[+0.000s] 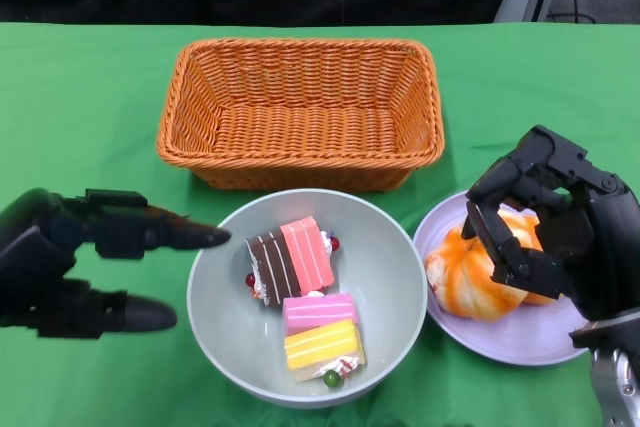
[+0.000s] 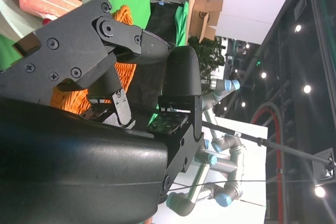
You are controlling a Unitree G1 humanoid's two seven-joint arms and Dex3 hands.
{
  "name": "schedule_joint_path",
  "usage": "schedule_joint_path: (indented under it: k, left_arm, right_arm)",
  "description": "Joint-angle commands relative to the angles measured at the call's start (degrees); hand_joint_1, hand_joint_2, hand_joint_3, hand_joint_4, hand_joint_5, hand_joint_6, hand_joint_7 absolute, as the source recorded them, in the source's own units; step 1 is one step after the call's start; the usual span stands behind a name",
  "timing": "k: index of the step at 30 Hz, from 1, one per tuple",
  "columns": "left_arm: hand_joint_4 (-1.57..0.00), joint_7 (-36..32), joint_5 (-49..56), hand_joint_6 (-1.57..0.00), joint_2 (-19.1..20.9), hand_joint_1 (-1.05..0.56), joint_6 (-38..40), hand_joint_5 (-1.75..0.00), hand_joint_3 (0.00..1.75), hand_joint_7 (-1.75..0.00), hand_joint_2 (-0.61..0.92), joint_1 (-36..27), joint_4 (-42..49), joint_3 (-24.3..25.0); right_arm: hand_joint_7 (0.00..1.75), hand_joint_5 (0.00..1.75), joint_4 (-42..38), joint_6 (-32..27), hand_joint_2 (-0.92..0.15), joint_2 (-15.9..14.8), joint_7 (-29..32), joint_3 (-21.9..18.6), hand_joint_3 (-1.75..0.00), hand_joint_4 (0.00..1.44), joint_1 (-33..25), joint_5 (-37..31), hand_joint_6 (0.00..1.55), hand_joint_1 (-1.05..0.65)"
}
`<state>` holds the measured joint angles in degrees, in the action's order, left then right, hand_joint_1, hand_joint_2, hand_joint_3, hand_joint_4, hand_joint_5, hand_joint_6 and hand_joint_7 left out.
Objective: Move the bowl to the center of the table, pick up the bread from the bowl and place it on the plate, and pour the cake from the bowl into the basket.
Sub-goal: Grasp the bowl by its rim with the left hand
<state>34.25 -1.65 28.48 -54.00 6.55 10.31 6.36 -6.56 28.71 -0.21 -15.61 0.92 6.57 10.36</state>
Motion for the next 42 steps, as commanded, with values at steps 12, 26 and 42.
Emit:
schedule_joint_path:
  k: [12, 26, 42]
  left_arm:
    - [-0.86, -8.9, 17.4, -0.88, -1.4, -0.47, -30.5, -0.13, 0.0, -0.04, 0.76, 4.9, 11.8, 1.8]
    - [-0.92, -13.3, 46.1, -0.87, -12.6, -0.45, -32.3, -0.07, 0.01, 0.0, 0.84, 2.9, 6.1, 12.6]
    - [-0.9, -31.7, 70.0, -0.8, -7.1, -0.48, -2.7, -0.01, 0.01, 0.0, 0.86, -7.3, -12.4, -5.1]
  right_arm:
    - [1.33, 1.62, 2.0, -1.3, -0.59, -0.3, 0.1, -0.7, -0.83, 0.72, -0.1, 0.8, 0.67, -0.23]
    - [1.37, 1.65, 3.7, -0.9, -0.57, 0.9, 1.3, 0.3, -0.87, 0.73, -1.2, -0.7, 0.66, -0.24]
    - [1.37, 1.64, 9.4, -4.9, -0.52, 0.5, 1.3, 1.8, -0.96, 0.72, -3.9, -1.0, 0.66, -0.2]
